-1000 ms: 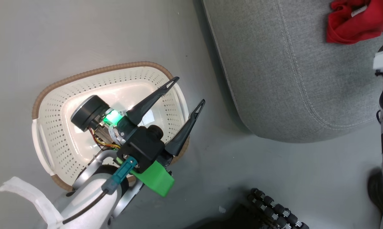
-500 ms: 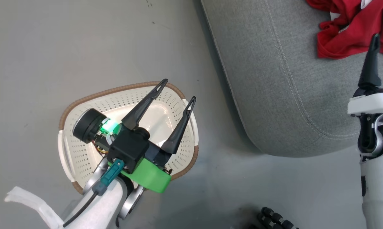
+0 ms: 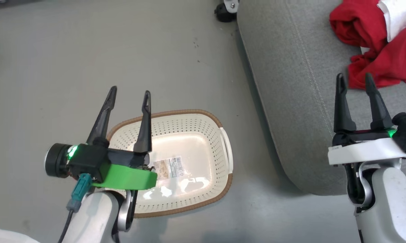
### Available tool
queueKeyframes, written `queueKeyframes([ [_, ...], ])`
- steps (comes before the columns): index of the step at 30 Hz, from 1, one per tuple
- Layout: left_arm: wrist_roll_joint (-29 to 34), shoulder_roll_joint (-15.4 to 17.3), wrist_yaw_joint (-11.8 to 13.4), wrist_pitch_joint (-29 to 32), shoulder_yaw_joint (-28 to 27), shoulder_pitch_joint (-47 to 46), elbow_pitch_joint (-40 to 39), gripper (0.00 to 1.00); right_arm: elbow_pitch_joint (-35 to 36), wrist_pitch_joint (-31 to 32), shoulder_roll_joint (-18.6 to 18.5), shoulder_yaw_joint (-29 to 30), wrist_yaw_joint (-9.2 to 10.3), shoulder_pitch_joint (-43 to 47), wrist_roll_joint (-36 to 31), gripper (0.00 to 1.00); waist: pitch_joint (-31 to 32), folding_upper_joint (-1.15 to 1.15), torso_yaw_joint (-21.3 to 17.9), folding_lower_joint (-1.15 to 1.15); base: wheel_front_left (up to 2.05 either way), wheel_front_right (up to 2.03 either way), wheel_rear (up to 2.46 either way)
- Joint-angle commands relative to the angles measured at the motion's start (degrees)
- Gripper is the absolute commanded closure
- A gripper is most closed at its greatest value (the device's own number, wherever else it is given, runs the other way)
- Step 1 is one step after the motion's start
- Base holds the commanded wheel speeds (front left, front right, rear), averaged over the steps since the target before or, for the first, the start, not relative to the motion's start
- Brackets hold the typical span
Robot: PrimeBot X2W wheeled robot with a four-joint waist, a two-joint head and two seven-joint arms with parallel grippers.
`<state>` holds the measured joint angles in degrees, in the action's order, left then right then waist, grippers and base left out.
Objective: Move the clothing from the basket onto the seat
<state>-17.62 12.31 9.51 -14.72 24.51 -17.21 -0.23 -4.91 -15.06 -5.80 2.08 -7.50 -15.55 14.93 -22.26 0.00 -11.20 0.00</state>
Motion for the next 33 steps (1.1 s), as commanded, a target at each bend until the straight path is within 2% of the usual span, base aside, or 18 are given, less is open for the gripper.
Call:
queueKeyframes([
  [1,-0.45,-0.48,0.94,-0.33,-1.14,1.51,0.14,0.0,0.81,-0.16,0.17,-0.49,0.02,1.56,-0.57,0.0,3.39,0.0,4.03,0.0,0.0,0.0,0.0],
  [5,-0.52,-1.91,2.19,-0.48,-5.2,3.47,-0.5,0.0,2.14,-0.15,0.38,-1.95,0.02,4.19,-1.08,0.0,5.2,0.0,6.75,0.0,0.0,0.0,0.0],
  [10,0.71,-3.26,1.43,-0.48,-10.11,7.6,-0.61,0.0,3.09,0.56,0.15,-2.84,0.02,6.94,-1.74,0.0,7.85,0.0,9.41,0.0,0.0,0.0,0.0],
  [15,1.98,-4.26,-1.1,-0.49,-13.72,11.67,-0.13,0.0,4.71,2.44,-0.02,-2.73,0.02,10.17,-2.79,0.0,10.92,0.0,11.54,0.0,0.0,0.0,0.0],
  [22,3.25,-4.81,-4.99,-0.48,-17.03,16.24,1.9,0.0,6.89,5.19,0.25,-3.17,0.02,14.12,-3.65,0.0,14.48,0.0,12.37,0.0,0.0,0.0,0.0],
  [33,4.91,-6.22,-8.57,-0.44,-18.99,20.93,4.89,0.0,9.08,7.9,0.94,-3.16,0.02,19.98,-4.52,0.0,19.03,0.0,11.93,0.0,0.0,0.0,0.0],
])
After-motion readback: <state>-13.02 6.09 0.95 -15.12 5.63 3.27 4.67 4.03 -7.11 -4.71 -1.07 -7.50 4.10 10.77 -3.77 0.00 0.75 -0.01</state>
